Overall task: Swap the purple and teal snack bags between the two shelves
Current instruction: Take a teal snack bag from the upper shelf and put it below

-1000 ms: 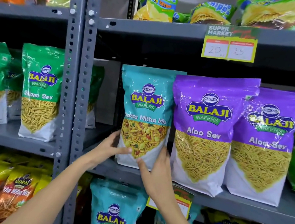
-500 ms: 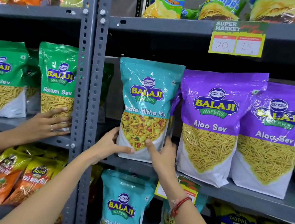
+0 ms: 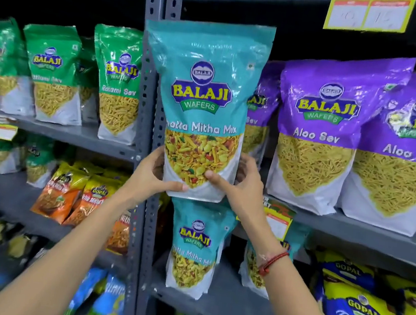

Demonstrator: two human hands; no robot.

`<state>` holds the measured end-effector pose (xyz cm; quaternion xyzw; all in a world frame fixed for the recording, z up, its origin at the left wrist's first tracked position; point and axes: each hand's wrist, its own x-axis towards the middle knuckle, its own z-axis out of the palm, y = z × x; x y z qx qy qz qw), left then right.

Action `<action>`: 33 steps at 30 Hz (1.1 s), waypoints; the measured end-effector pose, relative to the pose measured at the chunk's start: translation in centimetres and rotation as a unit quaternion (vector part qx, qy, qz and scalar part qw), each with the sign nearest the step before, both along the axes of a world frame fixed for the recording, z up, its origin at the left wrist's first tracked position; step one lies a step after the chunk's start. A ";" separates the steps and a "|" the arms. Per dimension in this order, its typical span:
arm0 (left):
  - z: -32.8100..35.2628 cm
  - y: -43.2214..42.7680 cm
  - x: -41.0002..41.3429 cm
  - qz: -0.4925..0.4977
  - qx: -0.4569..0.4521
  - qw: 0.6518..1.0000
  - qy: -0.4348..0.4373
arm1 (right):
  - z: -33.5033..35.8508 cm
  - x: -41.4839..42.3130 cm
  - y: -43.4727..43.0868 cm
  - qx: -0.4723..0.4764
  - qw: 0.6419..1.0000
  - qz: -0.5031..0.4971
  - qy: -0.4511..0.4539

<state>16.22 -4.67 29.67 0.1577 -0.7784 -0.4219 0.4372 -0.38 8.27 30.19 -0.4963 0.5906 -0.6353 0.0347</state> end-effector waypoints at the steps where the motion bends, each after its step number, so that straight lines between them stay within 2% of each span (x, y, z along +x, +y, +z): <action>1: -0.4 0.5 0.5 0.000 -0.002 1.000 0.002 | -0.4 0.3 0.5 -0.005 1.000 0.003 0.003; 7: -3.5 2.8 2.2 0.008 0.003 1.000 -0.010 | -3.8 1.9 3.2 -0.032 0.999 0.010 0.005; 18: -15.8 5.5 -1.1 -0.057 0.090 0.984 -0.144 | -16.5 -0.8 7.7 0.121 0.993 -0.009 -0.008; 23: -20.1 6.7 -5.1 -0.047 0.050 0.972 -0.223 | -21.5 -3.2 10.1 0.166 0.985 -0.041 -0.017; 33: -25.2 7.7 -12.2 -0.092 0.037 0.949 -0.300 | -26.7 -8.1 12.5 0.209 0.970 -0.103 -0.071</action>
